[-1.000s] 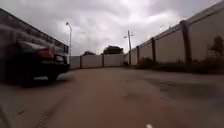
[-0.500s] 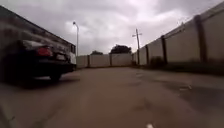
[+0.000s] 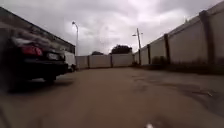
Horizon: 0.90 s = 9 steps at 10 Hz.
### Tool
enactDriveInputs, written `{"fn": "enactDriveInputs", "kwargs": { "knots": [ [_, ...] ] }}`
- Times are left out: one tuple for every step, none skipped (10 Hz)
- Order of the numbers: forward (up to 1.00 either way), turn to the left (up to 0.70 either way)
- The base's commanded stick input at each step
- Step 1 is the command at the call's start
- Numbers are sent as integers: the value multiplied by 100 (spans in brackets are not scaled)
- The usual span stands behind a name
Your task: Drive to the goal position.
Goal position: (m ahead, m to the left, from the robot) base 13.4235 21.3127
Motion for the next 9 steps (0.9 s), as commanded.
{"fn": "enactDriveInputs", "kwargs": {
  "knots": [
    [100, 0],
    [100, 0],
    [100, 0],
    [100, 0],
    [100, 0],
    [100, 0],
    [100, 0],
    [100, 0],
    [100, 0]
  ]
}}
